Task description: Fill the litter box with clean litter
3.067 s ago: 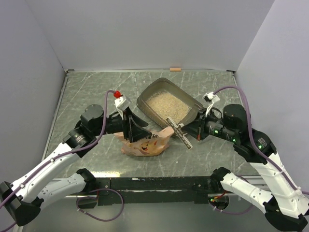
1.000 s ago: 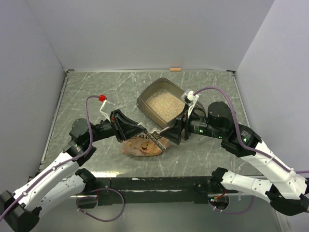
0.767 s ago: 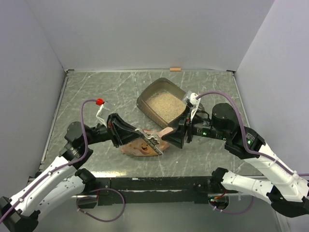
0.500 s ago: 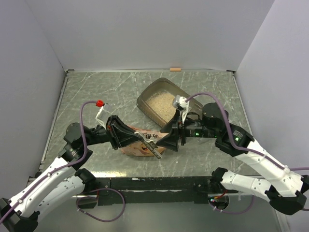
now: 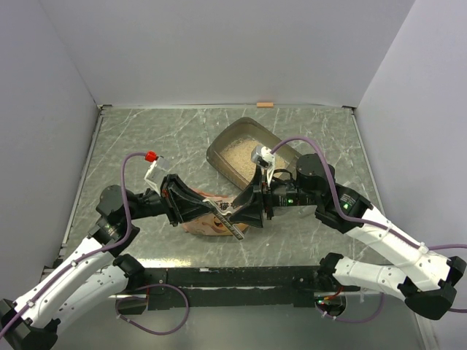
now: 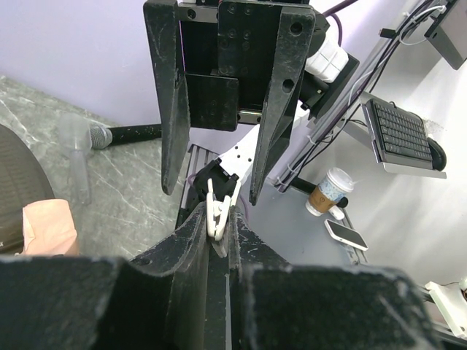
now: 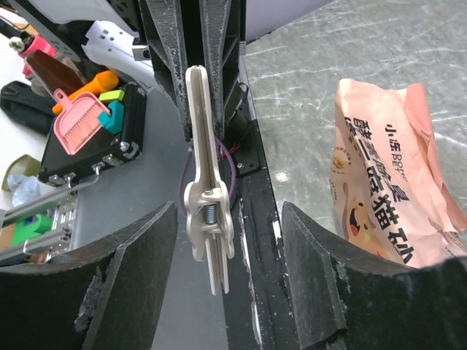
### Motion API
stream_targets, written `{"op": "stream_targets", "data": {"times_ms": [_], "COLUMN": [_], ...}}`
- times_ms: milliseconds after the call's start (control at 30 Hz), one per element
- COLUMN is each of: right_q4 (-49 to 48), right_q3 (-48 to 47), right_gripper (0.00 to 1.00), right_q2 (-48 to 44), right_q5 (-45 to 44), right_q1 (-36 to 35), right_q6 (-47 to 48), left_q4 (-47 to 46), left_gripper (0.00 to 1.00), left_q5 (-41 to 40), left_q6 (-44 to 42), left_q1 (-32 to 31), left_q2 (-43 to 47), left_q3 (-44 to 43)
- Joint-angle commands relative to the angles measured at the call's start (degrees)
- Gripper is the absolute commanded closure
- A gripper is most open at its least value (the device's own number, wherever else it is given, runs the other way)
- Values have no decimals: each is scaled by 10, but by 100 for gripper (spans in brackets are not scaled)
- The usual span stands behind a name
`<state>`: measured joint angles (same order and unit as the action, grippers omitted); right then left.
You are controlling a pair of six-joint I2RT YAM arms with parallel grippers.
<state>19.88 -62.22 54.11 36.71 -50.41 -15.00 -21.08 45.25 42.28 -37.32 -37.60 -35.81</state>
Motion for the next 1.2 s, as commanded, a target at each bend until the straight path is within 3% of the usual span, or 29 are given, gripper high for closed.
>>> {"op": "stream_targets", "data": {"times_ms": [0, 367, 400, 467, 500, 533, 600, 667, 700, 900, 1167], "right_q4": [-34, -41, -41, -36, -31, -27, -13, -5, -3, 67, 129], "right_q3": [1, 9, 8, 8, 8, 8, 5, 5, 2, -36, -56], "right_gripper": [35, 39, 53, 92, 100, 100, 100, 100, 100, 100, 100], "right_q2": [-4, 3, 5, 3, 1, -3, -10, -22, -28, -56, -71], "right_q5": [18, 25, 23, 8, -2, -8, -35, -55, -64, -156, -212], "right_q1": [-6, -12, -11, -14, -14, -14, -20, -20, -19, -16, 18], "right_q6": [0, -1, 0, 2, 4, 8, 13, 21, 22, 63, 125], "left_q4": [-13, -21, -22, -9, 0, 14, 61, 132, 156, 315, 351], "left_gripper": [91, 88, 87, 84, 79, 65, 49, 6, 1, 3, 3], "left_q5": [5, 2, 1, -1, -3, -5, -4, -8, -13, -91, -168], "left_q6": [-9, -4, -4, -13, -20, -29, -71, -135, -159, -297, -399], "left_q1": [1, 1, 1, 1, 1, 1, 1, 1, 1, 1, 1], "left_q2": [3, -1, -2, -5, -4, -3, 2, 14, 18, 23, -1], "left_q3": [-3, -6, -7, -10, -13, -19, -29, -53, -63, -107, -96]}}
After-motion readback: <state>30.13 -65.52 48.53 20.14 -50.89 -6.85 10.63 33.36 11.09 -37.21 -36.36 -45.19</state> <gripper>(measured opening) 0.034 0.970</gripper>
